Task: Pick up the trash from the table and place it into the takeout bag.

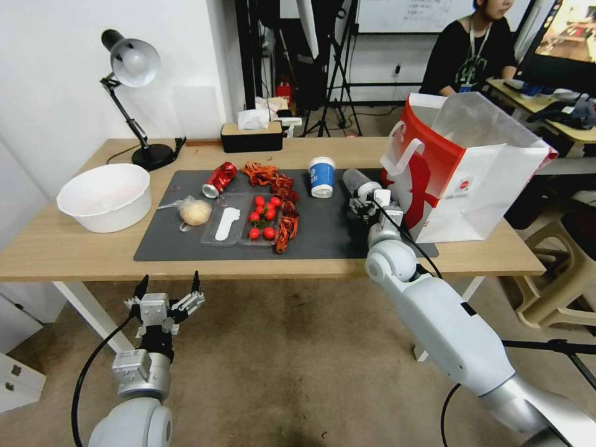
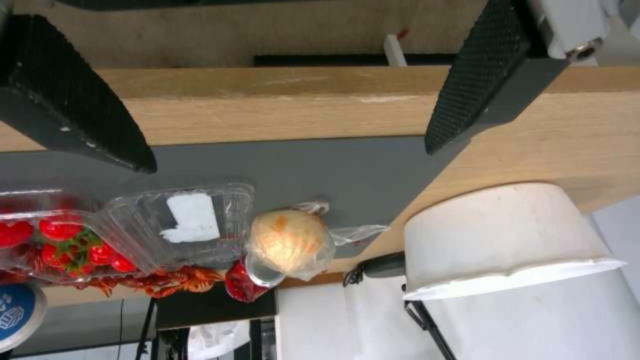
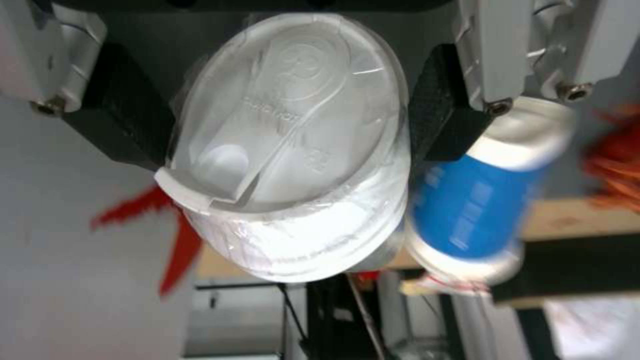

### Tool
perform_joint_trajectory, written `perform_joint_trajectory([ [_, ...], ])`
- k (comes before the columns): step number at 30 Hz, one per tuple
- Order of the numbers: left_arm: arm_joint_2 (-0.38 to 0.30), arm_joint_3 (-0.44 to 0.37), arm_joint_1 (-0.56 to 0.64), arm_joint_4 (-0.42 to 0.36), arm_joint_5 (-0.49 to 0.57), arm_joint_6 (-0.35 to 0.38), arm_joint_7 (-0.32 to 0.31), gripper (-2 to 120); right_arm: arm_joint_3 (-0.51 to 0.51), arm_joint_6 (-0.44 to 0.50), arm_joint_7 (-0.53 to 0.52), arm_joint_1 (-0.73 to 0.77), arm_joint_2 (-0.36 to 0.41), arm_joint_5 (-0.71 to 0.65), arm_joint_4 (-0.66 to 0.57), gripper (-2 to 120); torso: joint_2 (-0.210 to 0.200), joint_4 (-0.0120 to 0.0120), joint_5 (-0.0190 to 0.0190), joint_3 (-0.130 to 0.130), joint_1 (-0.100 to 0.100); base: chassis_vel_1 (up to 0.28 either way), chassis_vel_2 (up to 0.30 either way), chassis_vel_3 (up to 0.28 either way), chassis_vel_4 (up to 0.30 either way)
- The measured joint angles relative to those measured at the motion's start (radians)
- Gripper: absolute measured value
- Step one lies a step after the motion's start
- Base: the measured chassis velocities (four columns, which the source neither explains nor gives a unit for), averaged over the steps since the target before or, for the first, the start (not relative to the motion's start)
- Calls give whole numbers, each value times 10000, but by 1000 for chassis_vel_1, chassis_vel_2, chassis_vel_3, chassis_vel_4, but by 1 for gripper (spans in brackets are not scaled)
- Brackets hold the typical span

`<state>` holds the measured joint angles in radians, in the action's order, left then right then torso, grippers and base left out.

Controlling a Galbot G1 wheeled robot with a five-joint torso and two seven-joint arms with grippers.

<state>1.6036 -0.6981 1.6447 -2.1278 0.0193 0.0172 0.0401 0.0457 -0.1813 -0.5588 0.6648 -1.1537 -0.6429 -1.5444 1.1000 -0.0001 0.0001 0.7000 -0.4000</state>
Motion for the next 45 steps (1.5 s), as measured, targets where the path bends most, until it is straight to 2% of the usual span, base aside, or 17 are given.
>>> perform_joint_trajectory([
  [3, 1, 3, -5, 21, -8, -5, 0, 100, -46, 154, 286, 205, 211, -148, -985, 72, 0, 1, 0, 0, 0, 0, 0, 0, 0],
  [5, 2, 4, -6, 25, -12, -6, 0, 100, -57, 189, 345, 230, 251, -186, -1131, 72, 0, 0, -1, 0, 0, 0, 0, 0, 0],
  [13, 18, 30, 9, 29, -56, -14, 3, 100, -529, 637, 1226, 136, 786, -1173, -3019, 72, 0, 1, -1, 0, 1, 0, 0, 0, 0],
  [19, 19, 27, 33, 5, -71, -14, 5, 100, -1180, 473, 1084, -305, 1086, -1814, -3722, 72, 0, 1, 0, 0, 0, 0, 0, 0, 0],
  [21, 20, 28, 56, -26, -91, -14, 6, 100, -1880, -250, 380, -688, 1362, -2268, -4161, 72, 0, 3, 0, 0, 1, 0, 0, 0, 0],
  [22, 20, 28, 56, -26, -91, -14, 6, 100, -1880, -250, 380, -688, 1362, -2268, -4161, 72, 0, 3, 0, 0, 1, 0, 0, 0, 0],
  [24, 21, 29, 76, -70, -103, -14, 7, 100, -2643, -1052, -373, -949, 1807, -2444, -4239, 72, 0, 0, 0, 0, 1, 0, 0, 0, 0],
  [32, 22, 87, 84, -108, -148, -22, 14, 100, -3483, -1869, -1132, -905, 2635, -2444, -3378, 72, 0, -2, 0, 0, 0, 0, 0, 0, 0],
  [42, 23, 114, 104, -144, -188, -23, 24, 100, -3533, -2213, -1400, -525, 2397, -2444, -3312, 73, -1, 2, -1, 0, 0, 0, 0, 0, 0],
  [45, 23, 114, 115, -145, -190, -25, 26, 100, -3642, -2242, -1421, -555, 2422, -2502, -3354, 88, -2, 1, 0, 0, 0, 0, 0, 0, 0],
])
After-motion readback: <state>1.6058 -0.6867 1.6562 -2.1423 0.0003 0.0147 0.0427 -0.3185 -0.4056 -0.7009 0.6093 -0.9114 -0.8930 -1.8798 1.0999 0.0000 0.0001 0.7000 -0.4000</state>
